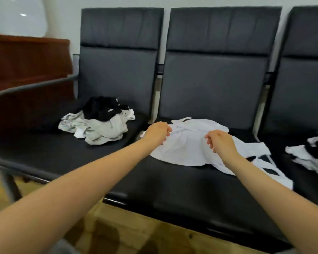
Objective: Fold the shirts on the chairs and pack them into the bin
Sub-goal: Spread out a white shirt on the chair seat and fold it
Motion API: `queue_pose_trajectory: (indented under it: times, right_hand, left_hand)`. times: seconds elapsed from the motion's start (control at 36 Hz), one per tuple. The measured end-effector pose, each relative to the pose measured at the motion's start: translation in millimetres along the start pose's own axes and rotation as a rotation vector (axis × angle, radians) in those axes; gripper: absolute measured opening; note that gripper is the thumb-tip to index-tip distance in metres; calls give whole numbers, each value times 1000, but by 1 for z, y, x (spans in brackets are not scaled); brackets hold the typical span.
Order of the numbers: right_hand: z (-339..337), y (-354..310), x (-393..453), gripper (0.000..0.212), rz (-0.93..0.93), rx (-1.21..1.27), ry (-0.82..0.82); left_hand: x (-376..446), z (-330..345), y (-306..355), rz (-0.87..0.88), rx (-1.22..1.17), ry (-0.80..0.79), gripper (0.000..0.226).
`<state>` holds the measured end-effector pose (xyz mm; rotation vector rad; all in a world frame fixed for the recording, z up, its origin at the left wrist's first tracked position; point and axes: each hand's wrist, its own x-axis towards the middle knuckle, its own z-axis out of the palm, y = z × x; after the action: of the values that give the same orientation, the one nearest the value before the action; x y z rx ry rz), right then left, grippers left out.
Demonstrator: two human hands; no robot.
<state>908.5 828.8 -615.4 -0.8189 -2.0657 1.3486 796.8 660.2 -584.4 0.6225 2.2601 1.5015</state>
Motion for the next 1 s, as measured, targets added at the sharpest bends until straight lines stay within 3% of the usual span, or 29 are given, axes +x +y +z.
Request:
queue_pose_trajectory:
  times: [0.11,0.25,0.39,0.53,0.61,0.67,0.75,0.81,0.86,0.92,1.0]
  right_hand:
    - [-21,33,19,23,-55,-160,62]
    - [-35,53,41,21,-95,-318,111]
    - [-56,68,49,21,-41,-340,144]
    - [-90,88,51,26,79,-279,159]
    - [-102,95,52,26,140,-191,202]
    - [-105,99,51,25,165,-159,216]
    - [-108,100,50,24,163,-122,241]
    - [-111,96,48,23,160,-84,268]
    - [-111,92,48,23,141,-38,298]
    - [-112,88,47,22,110,-12,310]
    - [-110,82,46,20,90,15,303]
  left_hand:
    - [20,24,-22,143,180,39,28]
    - [43,45,-48,215,210,60,23]
    - [61,74,-36,491,218,165,16]
    - [80,117,-14,837,539,40,34]
    - [94,137,-9,837,866,-7,53]
    - [100,143,-9,841,1024,57,43]
    - [103,148,-4,805,1042,149,31]
    - [97,149,1,800,976,161,26]
    - [89,143,7,733,704,202,25]
    - [83,126,21,538,277,192,27]
    - [78,93,53,231,-227,18,17]
